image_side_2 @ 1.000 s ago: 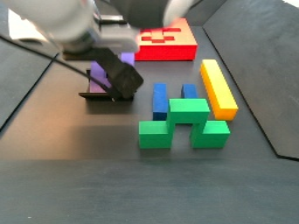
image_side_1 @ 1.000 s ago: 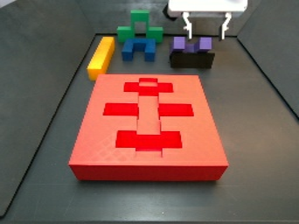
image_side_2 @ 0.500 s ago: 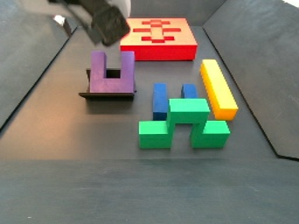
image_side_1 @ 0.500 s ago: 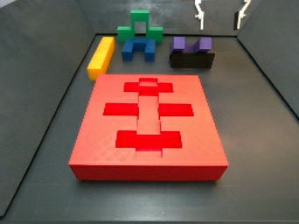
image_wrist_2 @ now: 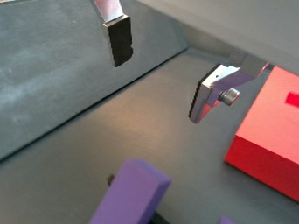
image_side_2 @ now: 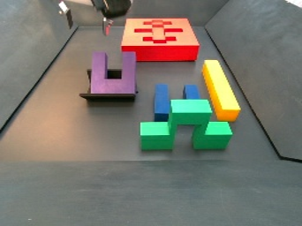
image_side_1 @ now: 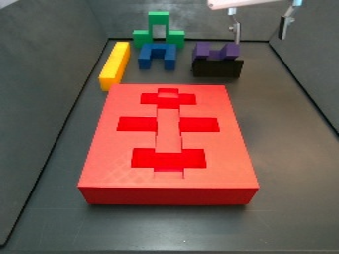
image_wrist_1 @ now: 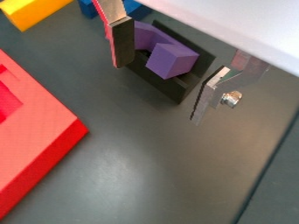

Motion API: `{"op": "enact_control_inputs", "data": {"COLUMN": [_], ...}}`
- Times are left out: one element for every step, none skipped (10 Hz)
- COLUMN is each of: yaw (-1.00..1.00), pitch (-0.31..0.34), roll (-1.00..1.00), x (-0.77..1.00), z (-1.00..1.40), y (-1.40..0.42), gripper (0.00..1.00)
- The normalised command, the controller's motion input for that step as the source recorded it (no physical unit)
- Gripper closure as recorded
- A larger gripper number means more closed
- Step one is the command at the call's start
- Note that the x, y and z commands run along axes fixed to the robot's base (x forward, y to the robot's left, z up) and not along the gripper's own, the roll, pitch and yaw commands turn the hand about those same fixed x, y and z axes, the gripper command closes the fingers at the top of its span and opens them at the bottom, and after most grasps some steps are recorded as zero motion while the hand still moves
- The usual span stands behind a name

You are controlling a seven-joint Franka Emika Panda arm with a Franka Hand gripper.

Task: Pick up the purple object. Move up. Place the purple object on the fixture. Regrasp the purple object. Move to above the board. Insert the purple object.
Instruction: Regrasp the purple object.

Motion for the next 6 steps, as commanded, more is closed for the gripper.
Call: {"op": "enact_control_inputs", "data": {"yaw": [0.03,0.12,0.26,0.43,0.56,0.67], "pitch": [-0.083,-0.069,-0.106,-0.166,-0.194,-0.263], "roll": [1.00,1.00,1.00,0.90,0.66,0.41], "x": [0.18,0.25,0.33,0.30,0.23,0.09], "z": [0.22,0.29,0.27,0.23,0.19,0.12], "y": [-0.35,-0.30,-0.15,0.00,0.01,0.08], "gripper": [0.00,0.00,0.00,0.00,0.00,0.00]}}
